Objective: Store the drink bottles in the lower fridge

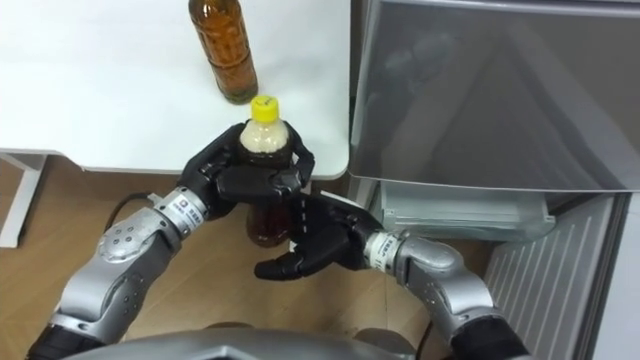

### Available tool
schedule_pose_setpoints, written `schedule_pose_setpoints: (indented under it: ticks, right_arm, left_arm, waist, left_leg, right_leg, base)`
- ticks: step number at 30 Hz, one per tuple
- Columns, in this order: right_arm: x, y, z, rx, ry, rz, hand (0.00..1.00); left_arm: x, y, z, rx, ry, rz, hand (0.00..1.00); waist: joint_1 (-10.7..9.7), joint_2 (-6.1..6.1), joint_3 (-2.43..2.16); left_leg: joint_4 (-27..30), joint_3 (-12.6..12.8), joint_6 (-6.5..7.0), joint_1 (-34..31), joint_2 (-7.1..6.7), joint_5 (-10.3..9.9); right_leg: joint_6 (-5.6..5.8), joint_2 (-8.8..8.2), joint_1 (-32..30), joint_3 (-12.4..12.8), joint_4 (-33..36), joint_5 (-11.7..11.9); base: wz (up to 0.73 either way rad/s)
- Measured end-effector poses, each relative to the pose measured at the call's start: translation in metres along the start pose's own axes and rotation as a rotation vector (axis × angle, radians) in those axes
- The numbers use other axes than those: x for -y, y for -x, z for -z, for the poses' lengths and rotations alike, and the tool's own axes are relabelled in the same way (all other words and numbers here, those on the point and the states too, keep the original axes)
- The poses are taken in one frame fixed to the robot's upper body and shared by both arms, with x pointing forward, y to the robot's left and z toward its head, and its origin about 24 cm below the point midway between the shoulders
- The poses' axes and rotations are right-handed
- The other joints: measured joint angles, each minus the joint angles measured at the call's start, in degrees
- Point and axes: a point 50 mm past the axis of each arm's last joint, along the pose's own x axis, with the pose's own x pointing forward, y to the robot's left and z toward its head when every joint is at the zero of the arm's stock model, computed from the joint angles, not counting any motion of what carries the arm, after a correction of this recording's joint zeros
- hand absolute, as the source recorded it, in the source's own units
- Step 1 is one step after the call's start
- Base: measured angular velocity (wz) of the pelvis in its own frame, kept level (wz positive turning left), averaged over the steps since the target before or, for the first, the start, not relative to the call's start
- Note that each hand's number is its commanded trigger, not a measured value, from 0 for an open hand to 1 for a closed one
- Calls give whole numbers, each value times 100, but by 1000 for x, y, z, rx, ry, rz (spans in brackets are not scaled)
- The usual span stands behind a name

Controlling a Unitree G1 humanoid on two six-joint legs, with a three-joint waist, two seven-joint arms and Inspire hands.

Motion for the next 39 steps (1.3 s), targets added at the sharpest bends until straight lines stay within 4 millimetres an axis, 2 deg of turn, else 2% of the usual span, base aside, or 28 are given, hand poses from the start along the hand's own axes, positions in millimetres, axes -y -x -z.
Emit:
schedule_pose_setpoints:
  ticks: [5, 9, 22, 23, 26, 34, 39]
  right_arm:
    - [2, 1, 2, -16, 6, 37, 100]
    - [4, 2, 2, -21, 9, 73, 100]
    - [1, 0, 6, -40, 17, 58, 100]
    - [0, 0, 5, -39, 18, 55, 100]
    - [0, 0, 6, -41, 18, 53, 100]
    - [-6, -4, 7, -16, -35, 12, 100]
    - [-8, -5, 7, 1, -64, -8, 100]
  left_arm:
    - [4, 0, 3, -14, -11, 42, 100]
    - [16, -3, 6, -22, -9, 113, 100]
    - [19, -2, 8, -34, 2, 173, 98]
    - [19, -2, 7, -31, 9, 174, 82]
    - [20, -2, 8, -32, 11, 188, 0]
    - [20, -5, 3, -6, 43, 192, 0]
    - [21, -7, 2, 2, 42, 197, 0]
  waist:
    - [1, -2, -1]
    - [12, -8, -13]
    - [5, -25, -16]
    - [5, -24, -16]
    - [5, -24, -16]
    - [-2, -17, -15]
    - [-2, 19, 1]
  left_leg:
    - [3, 5, 0, -4, -1, 0]
    - [14, 15, 0, -37, 6, 0]
    - [115, 58, -2, -112, 13, -2]
    - [117, 58, -2, -114, 13, -2]
    - [117, 59, -2, -118, 10, -2]
    - [154, 52, -2, -197, 10, -2]
    - [135, 48, -3, -215, 13, -3]
  right_leg:
    - [0, -2, -5, -1, 2, 0]
    - [0, -1, -68, -2, 56, 0]
    - [-10, -5, -102, 6, 108, 6]
    - [-10, -5, -104, 5, 106, 6]
    - [-10, -6, -120, 5, 104, 6]
    - [-11, -9, -184, -13, 104, 7]
    - [-12, -5, -187, -14, 107, 8]
  base:
    - [0]
    - [0]
    - [-1]
    - [0]
    - [0]
    - [0]
    - [0]
